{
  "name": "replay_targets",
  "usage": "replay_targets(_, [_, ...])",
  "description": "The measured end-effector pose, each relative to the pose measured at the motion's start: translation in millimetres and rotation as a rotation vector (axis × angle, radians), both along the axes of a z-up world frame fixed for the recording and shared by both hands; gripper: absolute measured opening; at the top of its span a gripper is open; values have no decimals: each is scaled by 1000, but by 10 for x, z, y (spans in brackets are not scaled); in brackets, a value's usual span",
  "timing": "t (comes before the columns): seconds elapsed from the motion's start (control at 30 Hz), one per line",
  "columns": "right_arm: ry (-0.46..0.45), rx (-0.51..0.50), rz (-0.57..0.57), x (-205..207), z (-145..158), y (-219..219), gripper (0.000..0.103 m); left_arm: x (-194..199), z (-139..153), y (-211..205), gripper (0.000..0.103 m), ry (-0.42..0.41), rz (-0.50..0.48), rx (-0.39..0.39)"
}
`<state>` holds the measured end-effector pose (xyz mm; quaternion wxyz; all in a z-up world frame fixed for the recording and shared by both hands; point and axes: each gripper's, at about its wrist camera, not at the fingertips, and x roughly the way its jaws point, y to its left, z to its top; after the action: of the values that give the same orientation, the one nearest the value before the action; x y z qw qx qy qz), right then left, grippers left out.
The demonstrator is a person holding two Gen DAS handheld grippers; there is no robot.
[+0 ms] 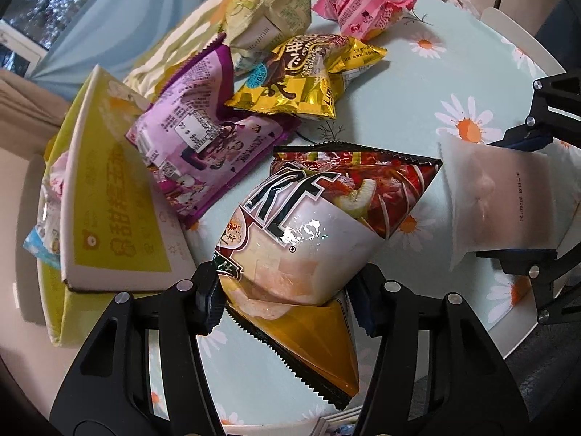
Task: Organize snacks
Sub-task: 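Grasp the red-white chip bag with the left tool while the right grasps the pink block pack, then carry both snacks into the yellow box and open both tools to release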
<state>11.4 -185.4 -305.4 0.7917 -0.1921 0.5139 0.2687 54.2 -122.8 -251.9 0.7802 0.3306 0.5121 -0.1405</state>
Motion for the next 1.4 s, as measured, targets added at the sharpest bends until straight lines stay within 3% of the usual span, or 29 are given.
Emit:
replay_targets(0.2, [-27, 23, -35, 36, 206, -193, 58, -35, 181, 17, 55, -29, 26, -12])
replay_targets(0.53, [-96, 107, -64, 190, 792, -368, 58, -257, 881, 121, 55, -142, 102, -81])
replay_targets(0.73, [-163, 169, -37, 411, 1287, -222, 58, -217, 1385, 539, 55, -222, 213, -181])
replay_targets(0.97, [-240, 253, -4, 751, 1906, 330, 58, 96, 1799, 1356, 55, -345, 345, -196])
replay_targets(1.17, [-257, 318, -34, 1046, 2173, 960, 58, 525, 1805, 2126, 55, -346, 425, -187])
replay_targets(1.4, [-196, 343, -98, 1377, 2110, 1605, 58, 987, 1453, 2610, 57, -236, 403, -193])
